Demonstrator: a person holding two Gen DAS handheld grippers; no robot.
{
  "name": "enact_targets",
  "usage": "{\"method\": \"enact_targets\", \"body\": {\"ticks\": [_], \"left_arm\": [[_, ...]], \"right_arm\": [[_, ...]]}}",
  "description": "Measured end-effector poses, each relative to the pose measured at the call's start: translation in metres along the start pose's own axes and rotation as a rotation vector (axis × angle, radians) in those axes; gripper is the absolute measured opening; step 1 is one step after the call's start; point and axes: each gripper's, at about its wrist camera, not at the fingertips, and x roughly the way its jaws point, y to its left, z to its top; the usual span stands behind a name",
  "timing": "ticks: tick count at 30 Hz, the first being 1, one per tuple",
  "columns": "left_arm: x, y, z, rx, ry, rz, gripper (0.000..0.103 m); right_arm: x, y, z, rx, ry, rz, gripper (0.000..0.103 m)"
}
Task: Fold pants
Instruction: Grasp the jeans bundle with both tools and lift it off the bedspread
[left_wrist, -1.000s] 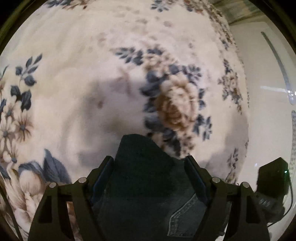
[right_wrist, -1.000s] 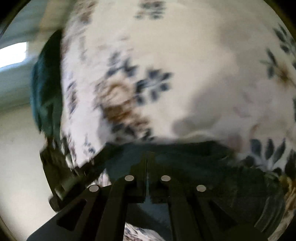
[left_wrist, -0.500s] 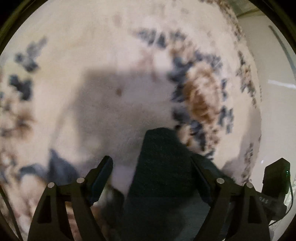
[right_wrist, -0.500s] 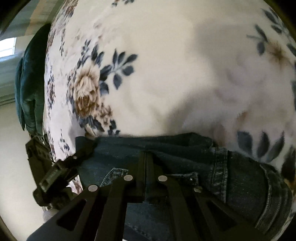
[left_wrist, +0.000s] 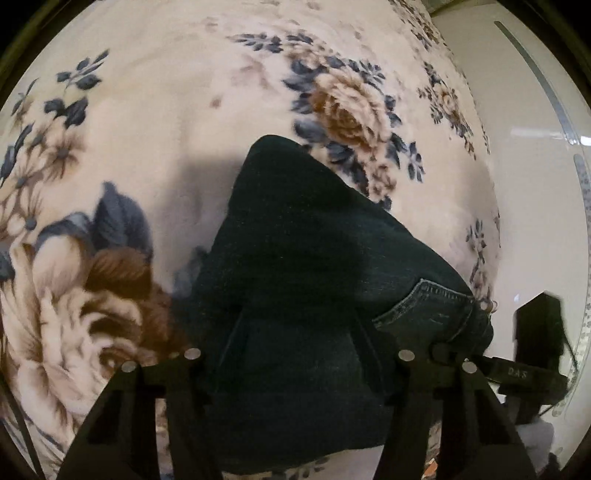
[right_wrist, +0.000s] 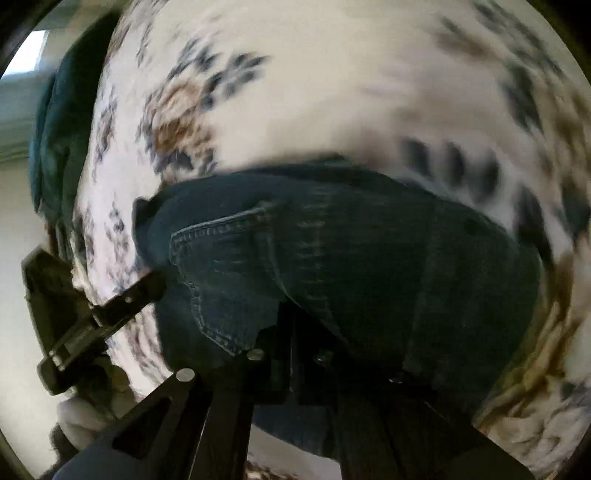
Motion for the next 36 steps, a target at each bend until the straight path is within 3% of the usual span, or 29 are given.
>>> {"method": "enact_targets", "body": {"ticks": [2,4,5,7,10,13,14,16,20,26,29,32,36], "left_arm": [[-0.007,-0.009,-0.001,0.024,0.01,0.024,0.059],[-0.028,-0.019,-0.008,0.068,-0.014,0.043,0.075],[-0.036,-0.02,-0.012,0.088,-0.034,0.053,0.077],[-0.048,-0.021,-0.02,0.127,-0.063,0.08,0.085],[-0.042,-0.007,-0.024,0.12,-0.039,0.097,0.086],[-0.016,0.021,-0.02,0.051,0.014,0.084,0.086],[-0.004,0.03,-0.017,0.024,0.035,0.076,0.086],[0.014,0.042,-0.014,-0.011,0.074,-0.015,0.086],[0.033,0.052,-0.005,-0.027,0.109,-0.116,0.098],[0.036,0.038,-0.002,0.043,0.113,-0.12,0.099],[0.032,0.036,-0.007,0.062,0.111,-0.139,0.099],[0.036,0.043,-0.006,0.04,0.126,-0.164,0.099],[0.044,0.039,0.002,0.029,0.155,-0.156,0.102]], "right_arm": [[-0.006,-0.02,-0.005,0.087,0.01,0.1,0.0],[-0.022,-0.017,-0.012,0.048,-0.011,0.08,0.009],[-0.035,-0.014,-0.018,0.023,-0.039,0.057,0.014],[-0.065,-0.015,-0.035,0.005,-0.105,0.046,0.061],[-0.08,-0.028,-0.049,0.017,-0.154,0.008,0.085],[-0.069,-0.05,-0.052,0.067,-0.153,-0.042,0.088],[-0.054,-0.062,-0.05,0.104,-0.139,-0.014,0.088],[-0.033,-0.076,-0.047,0.157,-0.119,0.046,0.091],[0.003,-0.099,-0.04,0.22,-0.104,0.227,0.099],[0.018,-0.099,-0.026,0.174,-0.053,0.41,0.103],[0.019,-0.102,-0.04,0.124,-0.016,0.36,0.102],[0.022,-0.132,-0.054,0.226,-0.015,0.442,0.1],[0.041,-0.125,-0.031,0.268,0.009,0.469,0.103]]}}
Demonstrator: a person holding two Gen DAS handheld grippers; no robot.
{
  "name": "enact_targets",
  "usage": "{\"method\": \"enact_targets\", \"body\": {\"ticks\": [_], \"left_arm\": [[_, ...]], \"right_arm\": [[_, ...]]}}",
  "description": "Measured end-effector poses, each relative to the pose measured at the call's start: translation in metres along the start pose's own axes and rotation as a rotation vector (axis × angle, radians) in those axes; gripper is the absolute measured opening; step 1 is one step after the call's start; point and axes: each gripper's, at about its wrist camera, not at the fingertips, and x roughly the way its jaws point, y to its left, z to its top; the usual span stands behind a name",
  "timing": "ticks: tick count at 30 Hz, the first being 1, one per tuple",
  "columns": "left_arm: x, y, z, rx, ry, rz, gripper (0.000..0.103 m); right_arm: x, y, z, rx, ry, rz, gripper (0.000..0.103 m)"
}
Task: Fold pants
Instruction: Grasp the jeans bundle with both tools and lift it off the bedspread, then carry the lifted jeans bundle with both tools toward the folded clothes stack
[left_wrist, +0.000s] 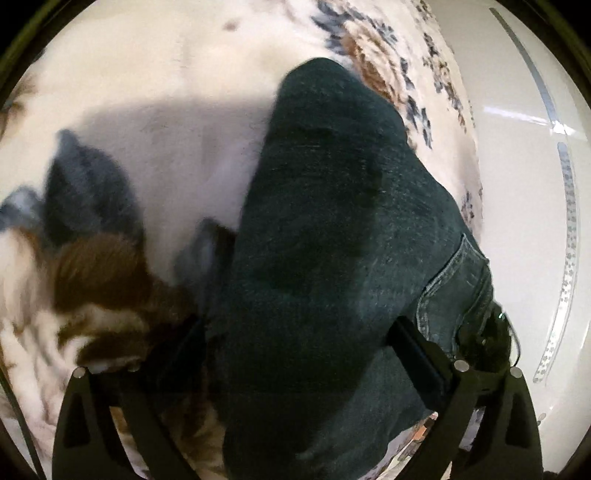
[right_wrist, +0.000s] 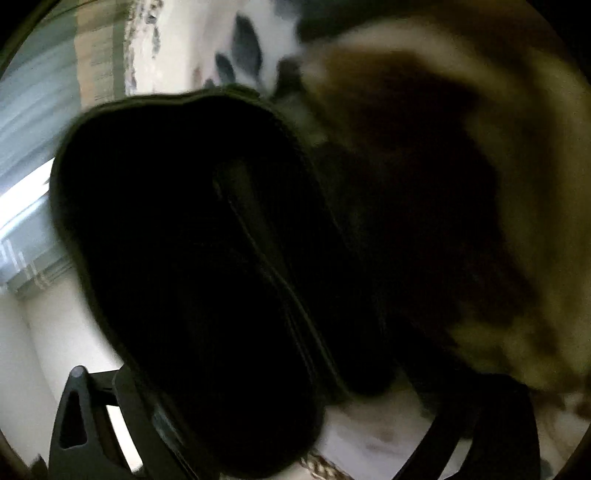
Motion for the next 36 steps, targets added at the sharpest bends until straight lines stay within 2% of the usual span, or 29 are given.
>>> {"method": "enact_targets", "body": {"ticks": [2,6,8,10,11,12,13,14,16,19,21,25,27,32,36], "left_arm": [[-0.002,-0.005,0.0,0.004,0.0,-0.011,0.102],[-0.001,-0.012,-0.003,0.045,-0.015,-0.013,0.101],[0.004,-0.009,-0.003,0.024,-0.028,-0.001,0.1],[0.001,-0.015,-0.004,0.032,-0.048,0.02,0.089],[-0.001,-0.02,-0.004,0.053,-0.053,0.044,0.086],[-0.003,-0.026,-0.006,0.079,-0.058,0.082,0.079],[-0.006,-0.028,-0.008,0.085,-0.064,0.097,0.071],[-0.01,-0.03,-0.009,0.088,-0.073,0.104,0.067],[-0.018,-0.032,-0.014,0.097,-0.091,0.108,0.057],[-0.029,-0.042,-0.021,0.111,-0.114,0.121,0.049],[-0.038,-0.051,-0.026,0.124,-0.132,0.122,0.045],[-0.064,-0.052,-0.038,0.129,-0.165,0.111,0.042],[-0.081,-0.053,-0.045,0.12,-0.183,0.089,0.04],[-0.131,-0.061,-0.07,0.125,-0.253,0.091,0.039],[-0.188,-0.052,-0.094,0.11,-0.329,0.083,0.039]], "right_arm": [[0.008,0.011,0.009,0.001,0.014,-0.013,0.103],[-0.001,0.024,0.004,-0.051,-0.014,0.091,0.103],[0.002,0.015,0.004,-0.037,-0.037,0.085,0.103],[0.006,0.009,0.008,-0.004,-0.057,0.083,0.103],[0.007,0.011,0.01,0.001,-0.067,0.073,0.103],[0.008,0.019,0.009,-0.014,-0.072,0.039,0.103],[0.006,0.023,0.008,-0.032,-0.079,0.023,0.098],[0.004,0.032,0.003,-0.07,-0.093,-0.019,0.093],[-0.002,0.038,-0.004,-0.096,-0.114,-0.056,0.072],[-0.014,0.048,-0.019,-0.126,-0.151,-0.062,0.059],[-0.019,0.058,-0.028,-0.144,-0.163,-0.064,0.055],[-0.025,0.077,-0.043,-0.164,-0.173,-0.055,0.051],[-0.029,0.091,-0.052,-0.189,-0.164,-0.025,0.044],[-0.031,0.134,-0.075,-0.273,-0.13,-0.015,0.043],[-0.029,0.175,-0.099,-0.345,-0.111,-0.005,0.043]]}}
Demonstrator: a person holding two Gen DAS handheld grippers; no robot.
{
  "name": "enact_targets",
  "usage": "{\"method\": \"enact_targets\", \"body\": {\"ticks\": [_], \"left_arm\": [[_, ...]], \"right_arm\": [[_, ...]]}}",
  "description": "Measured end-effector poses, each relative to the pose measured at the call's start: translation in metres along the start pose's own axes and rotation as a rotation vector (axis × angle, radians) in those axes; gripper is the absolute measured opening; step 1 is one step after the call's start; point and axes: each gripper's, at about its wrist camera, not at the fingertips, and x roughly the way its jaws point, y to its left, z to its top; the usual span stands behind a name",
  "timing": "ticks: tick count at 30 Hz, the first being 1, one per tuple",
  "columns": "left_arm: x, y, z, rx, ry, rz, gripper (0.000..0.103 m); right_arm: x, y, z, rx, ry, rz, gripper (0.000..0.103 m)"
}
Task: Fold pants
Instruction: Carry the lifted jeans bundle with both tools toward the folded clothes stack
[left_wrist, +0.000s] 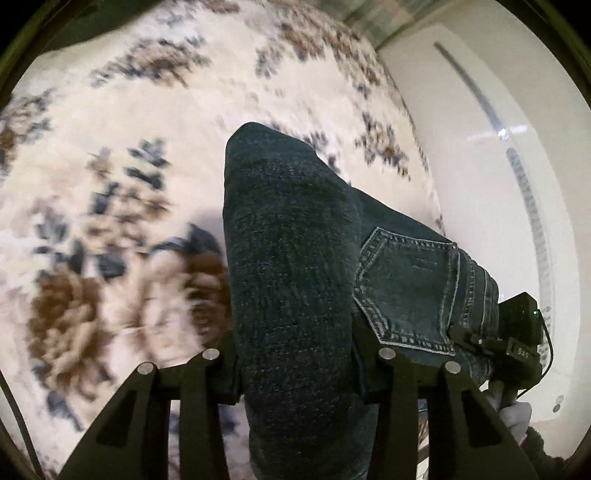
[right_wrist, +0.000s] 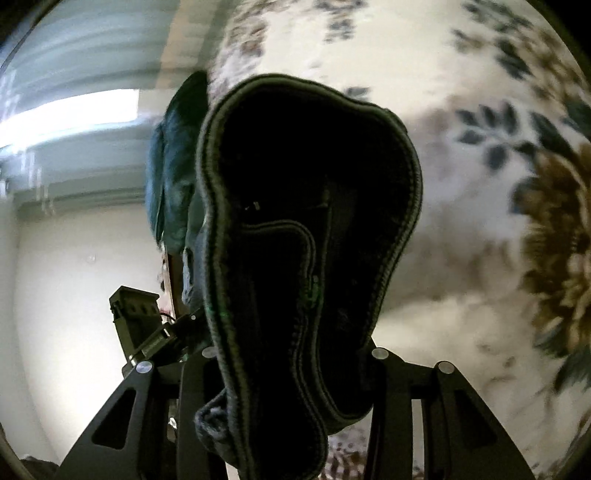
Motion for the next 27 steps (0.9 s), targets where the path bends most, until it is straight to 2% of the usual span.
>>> {"method": "enact_targets", "body": {"ticks": [1,2,5,8,9,10,11,13,16,20,24,27], "left_arm": [[-0.019,0.005,-0.001,-0.008,-0.019,-0.005,0.039],[-0.035,0.009,-0.002,-0.012,-0.035,-0.009,0.039],[-0.098,0.031,-0.006,-0.021,-0.096,-0.026,0.039],[-0.17,0.063,-0.012,-0.027,-0.149,-0.038,0.039],[-0.196,0.078,-0.014,-0.034,-0.163,-0.042,0.039],[-0.223,0.095,-0.016,-0.037,-0.171,-0.047,0.039],[-0.244,0.11,-0.016,-0.047,-0.178,-0.044,0.039],[-0.289,0.146,-0.015,-0.065,-0.184,-0.038,0.039],[-0.352,0.195,-0.018,-0.041,-0.207,0.008,0.039],[-0.413,0.26,-0.014,-0.049,-0.233,0.064,0.039],[-0.455,0.326,0.004,-0.068,-0.268,0.089,0.039],[-0.476,0.373,0.027,-0.077,-0.28,0.107,0.039]], "right_arm": [[0.003,0.018,-0.004,-0.02,0.004,0.006,0.043],[0.02,0.041,0.008,-0.032,0.004,0.007,0.043],[0.027,0.092,-0.016,-0.096,0.011,0.018,0.043],[0.047,0.162,-0.038,-0.162,0.006,0.032,0.042],[0.057,0.192,-0.05,-0.187,-0.001,0.029,0.042],[0.054,0.206,-0.079,-0.204,0.004,0.037,0.042],[0.066,0.237,-0.102,-0.226,0.0,0.042,0.042],[0.085,0.277,-0.138,-0.244,-0.003,0.055,0.042],[0.128,0.332,-0.186,-0.261,0.001,0.087,0.042],[0.196,0.404,-0.236,-0.279,0.031,0.137,0.042],[0.277,0.463,-0.258,-0.318,0.082,0.17,0.042],[0.338,0.501,-0.262,-0.341,0.1,0.186,0.042]]}}
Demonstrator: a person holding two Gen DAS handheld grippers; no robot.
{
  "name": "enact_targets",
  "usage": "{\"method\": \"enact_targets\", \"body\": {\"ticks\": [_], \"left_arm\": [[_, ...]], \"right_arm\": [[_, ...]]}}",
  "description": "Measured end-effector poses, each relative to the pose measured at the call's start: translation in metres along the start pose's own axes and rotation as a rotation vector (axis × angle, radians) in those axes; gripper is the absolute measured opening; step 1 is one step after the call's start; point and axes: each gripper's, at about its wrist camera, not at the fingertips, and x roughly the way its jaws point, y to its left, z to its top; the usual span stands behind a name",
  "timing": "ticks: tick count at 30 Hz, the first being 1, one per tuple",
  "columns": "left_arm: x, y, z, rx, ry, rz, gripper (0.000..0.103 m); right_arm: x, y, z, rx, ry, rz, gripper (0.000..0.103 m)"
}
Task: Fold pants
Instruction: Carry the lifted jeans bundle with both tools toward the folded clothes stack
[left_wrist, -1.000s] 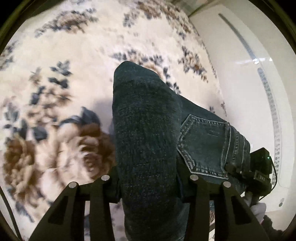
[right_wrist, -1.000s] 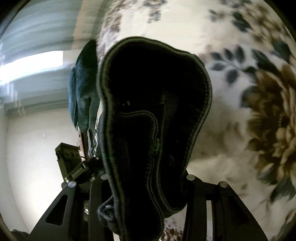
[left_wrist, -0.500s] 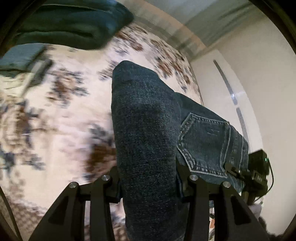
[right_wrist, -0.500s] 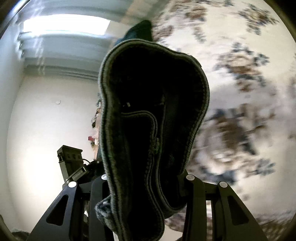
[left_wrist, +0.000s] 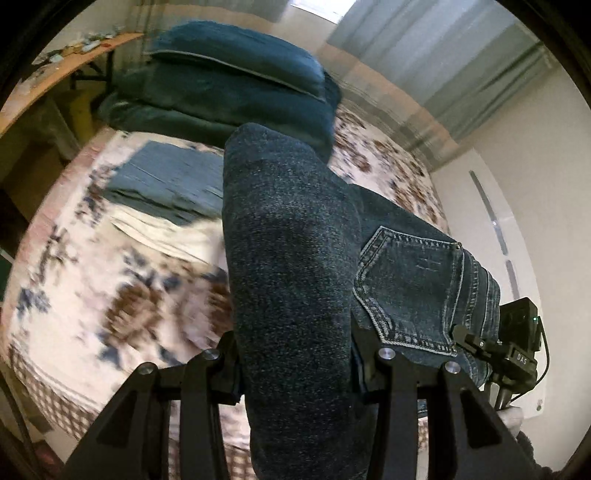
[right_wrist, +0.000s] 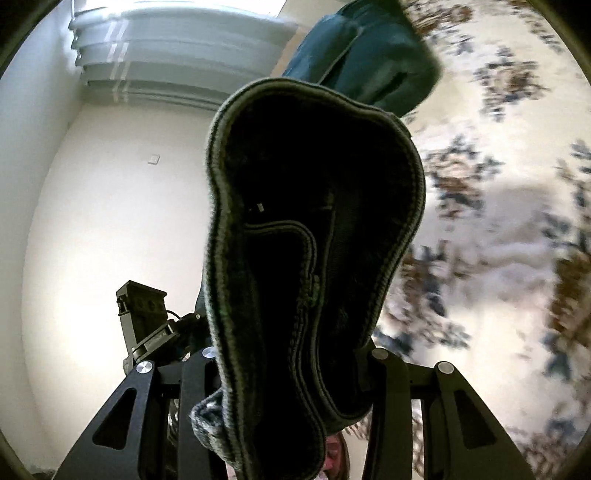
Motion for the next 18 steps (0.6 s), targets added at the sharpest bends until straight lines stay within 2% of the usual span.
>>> {"method": "enact_targets", "body": {"ticks": [5,9,18], "left_arm": [[0.003,0.064,0.06,-0.003,0.001,0.005,0.039],[0.022,0.115,0.106,-0.013,0.019,-0.014,0.039],[0.082,0.22,0.193,-0.014,0.028,-0.015,0.039]], "right_arm": [[0.103,0.028,0.031,-0.025,0.039,-0.001,0.042],[0.179,0.041,0.065,-0.015,0.039,-0.011,0.042],[0.333,0.024,0.156,-0.001,0.036,-0.035,0.042]]}}
